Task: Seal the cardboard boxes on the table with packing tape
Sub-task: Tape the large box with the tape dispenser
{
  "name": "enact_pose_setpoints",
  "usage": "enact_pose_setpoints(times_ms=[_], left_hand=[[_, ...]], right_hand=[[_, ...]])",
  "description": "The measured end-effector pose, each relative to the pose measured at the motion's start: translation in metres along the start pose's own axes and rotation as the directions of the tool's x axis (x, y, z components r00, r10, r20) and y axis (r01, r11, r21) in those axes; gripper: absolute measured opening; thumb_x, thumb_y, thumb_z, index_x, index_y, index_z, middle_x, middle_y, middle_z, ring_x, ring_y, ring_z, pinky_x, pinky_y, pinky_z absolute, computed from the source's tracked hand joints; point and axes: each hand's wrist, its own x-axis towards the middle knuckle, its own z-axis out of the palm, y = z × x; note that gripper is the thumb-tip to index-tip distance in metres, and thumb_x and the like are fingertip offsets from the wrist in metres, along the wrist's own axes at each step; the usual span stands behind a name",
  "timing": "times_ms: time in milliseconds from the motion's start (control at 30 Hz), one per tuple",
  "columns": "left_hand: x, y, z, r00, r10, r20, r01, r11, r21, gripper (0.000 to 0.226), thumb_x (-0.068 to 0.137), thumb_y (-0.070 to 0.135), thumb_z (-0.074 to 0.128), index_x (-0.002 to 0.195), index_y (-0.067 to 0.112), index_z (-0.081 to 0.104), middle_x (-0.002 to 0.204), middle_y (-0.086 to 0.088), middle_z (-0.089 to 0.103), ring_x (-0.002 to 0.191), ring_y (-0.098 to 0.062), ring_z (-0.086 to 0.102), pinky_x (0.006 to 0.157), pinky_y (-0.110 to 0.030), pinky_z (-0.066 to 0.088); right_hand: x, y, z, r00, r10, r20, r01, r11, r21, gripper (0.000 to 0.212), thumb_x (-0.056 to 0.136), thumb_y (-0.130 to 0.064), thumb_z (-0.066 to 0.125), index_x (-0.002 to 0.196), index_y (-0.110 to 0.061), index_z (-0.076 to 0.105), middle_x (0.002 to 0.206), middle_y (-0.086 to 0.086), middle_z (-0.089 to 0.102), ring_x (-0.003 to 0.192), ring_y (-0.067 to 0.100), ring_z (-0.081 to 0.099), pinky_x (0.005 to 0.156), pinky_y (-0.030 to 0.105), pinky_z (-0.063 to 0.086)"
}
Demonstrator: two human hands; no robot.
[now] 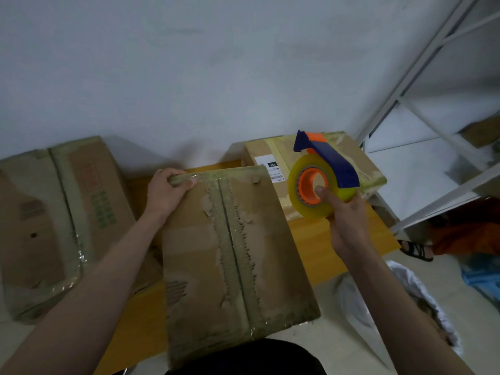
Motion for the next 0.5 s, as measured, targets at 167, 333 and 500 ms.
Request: enact_pose_setpoints(times_ms=[167, 333, 500], left_hand=[[-0.004, 0.006, 0.008, 0.991, -0.087, -0.098, 0.089, 0.996, 0.013, 0.031, 0.08, 0.038, 0.081, 0.106, 0.023, 0.072, 0.118, -0.005, 0.06, 0.109, -0.023, 0.057, 0.093, -0.026, 0.039], [-0.018, 0.009, 0.017, 0.953, -0.197, -0.228, 0.205, 0.979, 0.011, 0.036, 0.078, 0.05, 0.077, 0.107, 0.03, 0.07, 0.125, -0.004, 0.059, 0.116, -0.026, 0.057, 0.105, -0.044, 0.045], [-0.049, 0.01, 0.028, 0.853, -0.306, -0.422, 0.339, 0.941, 0.003, 0.041, 0.083, 0.054, 0.07, 0.113, 0.027, 0.066, 0.128, -0.007, 0.052, 0.121, -0.034, 0.052, 0.108, -0.051, 0.039]], right_hand=[[-0.001, -0.014, -0.016, 1.0, 0.023, 0.01, -0.023, 1.0, 0.011, 0.051, 0.083, -0.008, 0.079, 0.128, -0.027, 0.062, 0.118, -0.001, 0.075, 0.114, 0.025, 0.068, 0.107, 0.058, 0.048], [-0.003, -0.028, -0.034, 0.995, 0.065, 0.069, -0.068, 0.997, 0.031, 0.046, 0.085, -0.006, 0.076, 0.126, -0.022, 0.064, 0.117, 0.003, 0.075, 0.111, 0.026, 0.07, 0.103, 0.055, 0.052], [-0.005, -0.031, -0.051, 0.985, 0.123, 0.118, -0.129, 0.991, 0.044, 0.036, 0.087, -0.007, 0.075, 0.118, -0.024, 0.068, 0.111, 0.0, 0.077, 0.11, 0.025, 0.071, 0.097, 0.053, 0.055]])
